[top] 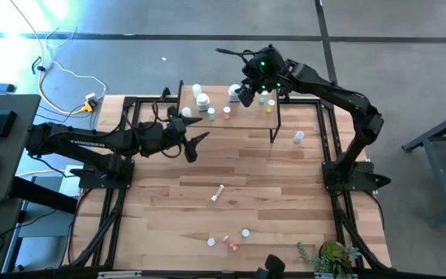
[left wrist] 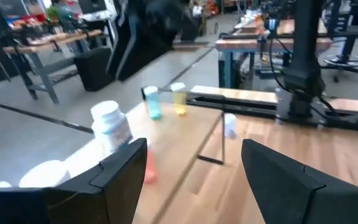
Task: Pick and place medicine bottles onto shelf by color
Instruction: Put the blue pill bottle on the shelf
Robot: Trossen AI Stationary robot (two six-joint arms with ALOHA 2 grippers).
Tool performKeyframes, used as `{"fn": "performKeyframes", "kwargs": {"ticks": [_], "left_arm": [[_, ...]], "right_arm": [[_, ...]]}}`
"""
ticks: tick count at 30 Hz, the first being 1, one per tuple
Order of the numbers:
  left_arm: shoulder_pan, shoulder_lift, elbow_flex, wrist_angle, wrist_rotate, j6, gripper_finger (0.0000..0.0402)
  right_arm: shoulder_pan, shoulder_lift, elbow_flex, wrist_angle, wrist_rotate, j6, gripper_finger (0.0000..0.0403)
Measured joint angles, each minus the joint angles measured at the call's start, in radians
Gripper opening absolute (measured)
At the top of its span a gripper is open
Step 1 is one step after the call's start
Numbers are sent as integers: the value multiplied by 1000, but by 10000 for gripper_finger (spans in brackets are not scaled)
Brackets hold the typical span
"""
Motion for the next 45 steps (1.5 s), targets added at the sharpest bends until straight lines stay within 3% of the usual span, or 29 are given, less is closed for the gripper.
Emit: {"fn": "performKeyframes", "kwargs": {"ticks": [7,18,21,27,36,40,45], "left_arm": [[-125,0,0,-55,-68,-64,252],[-265,-65,0,-142,-72,-184,252],[-274,-82,0,-166,-71,-201,252],[-274,-112,0,-216,-71,-204,252],[-274,-133,1,-247,-68,-220,252],[-274,-135,1,-270,-67,-220,252],[-274,-135,1,-288,-67,-220,252]], "right_arm": [[89,-73,0,-99,-1,80,224],[336,-109,0,-287,-3,263,225],[422,-101,0,-329,29,292,225],[621,-100,-1,-409,217,357,225],[826,-83,-1,-519,348,534,225],[895,-73,-31,-531,373,620,225],[969,-73,-204,-440,332,744,225]]}}
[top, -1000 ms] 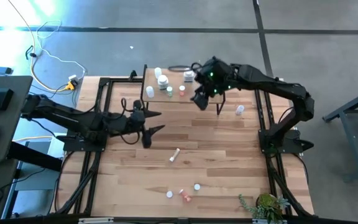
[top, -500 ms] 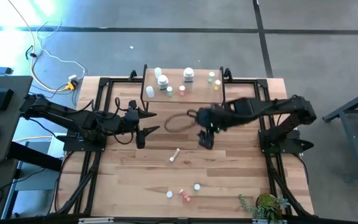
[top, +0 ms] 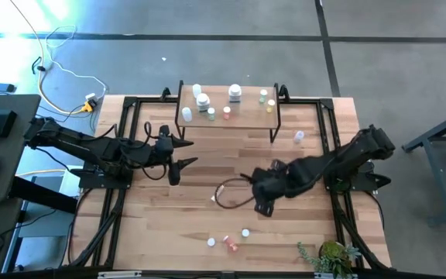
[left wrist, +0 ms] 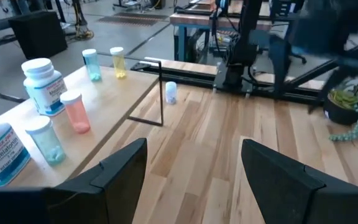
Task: Pick and place medicine bottles onto shelf by color
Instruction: Put the blue pill bottle on the shelf
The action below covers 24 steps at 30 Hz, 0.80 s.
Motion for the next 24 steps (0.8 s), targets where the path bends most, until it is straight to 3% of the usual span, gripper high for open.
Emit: {"fn": "performKeyframes", "kwargs": {"ticks": [5,12,24], "left_arm": [[0,0,0,1,0,0,252],[0,0,0,2,0,0,252],[0,0,0,1,-1,-134,252]], "right_arm": [[69,0,-116,189,-24,15,225],[142,0,-212,416,-25,-151,225],[167,5,-386,756,-26,-317,225]]}}
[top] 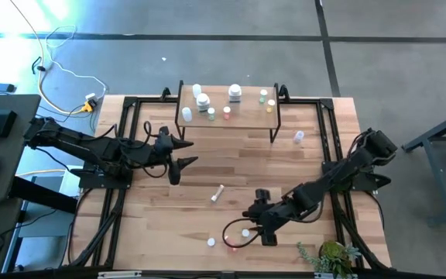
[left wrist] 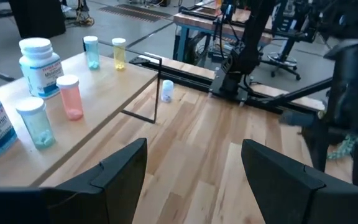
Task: Pick and place medicine bottles onto shelf by color
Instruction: Put the blue pill bottle on the shelf
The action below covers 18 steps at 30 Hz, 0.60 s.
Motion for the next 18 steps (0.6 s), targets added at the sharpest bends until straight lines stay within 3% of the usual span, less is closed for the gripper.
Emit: {"fn": "performKeyframes", "kwargs": {"ticks": [18], "left_arm": [[0,0,0,-22,4,-61,252]], "right_arm": [[8,3,-328,614,-44,-85,225]]}}
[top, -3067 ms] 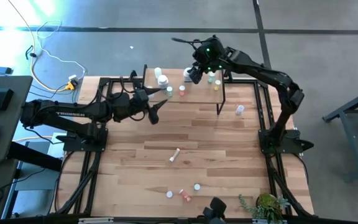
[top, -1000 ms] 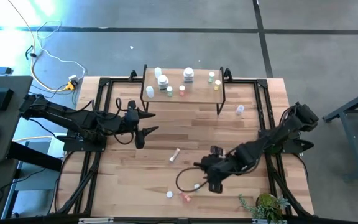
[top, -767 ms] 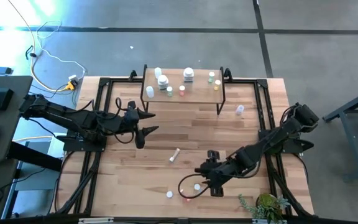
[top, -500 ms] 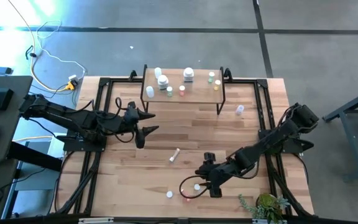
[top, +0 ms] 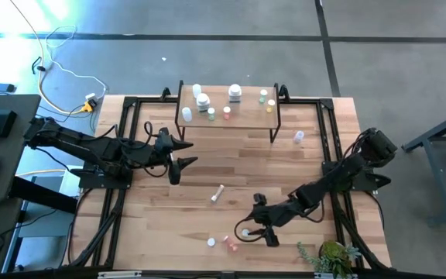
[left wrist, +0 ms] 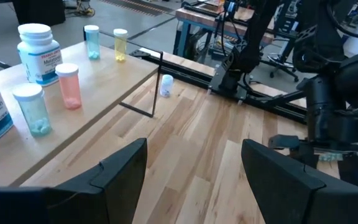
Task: Pick and place medicine bottles onto shelf by color
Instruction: Put the blue pill bottle on the shelf
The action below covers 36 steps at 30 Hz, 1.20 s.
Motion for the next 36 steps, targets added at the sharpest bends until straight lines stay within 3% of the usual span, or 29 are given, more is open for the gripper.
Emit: {"fn": "performKeyframes", "kwargs": {"ticks": [8,13,20,36], "left_arm": [[0,0,0,0,-3,-18,252],[0,0,0,1,-3,-23,252],[0,1,0,-3,-3,-23,252],[0,1,0,-7,-2,-23,252]], "right_arm": [[29,6,32,63,2,-15,225],[51,17,123,-43,93,-129,224],[37,103,139,-113,29,-96,225],[30,169,140,-104,40,-102,224]]}}
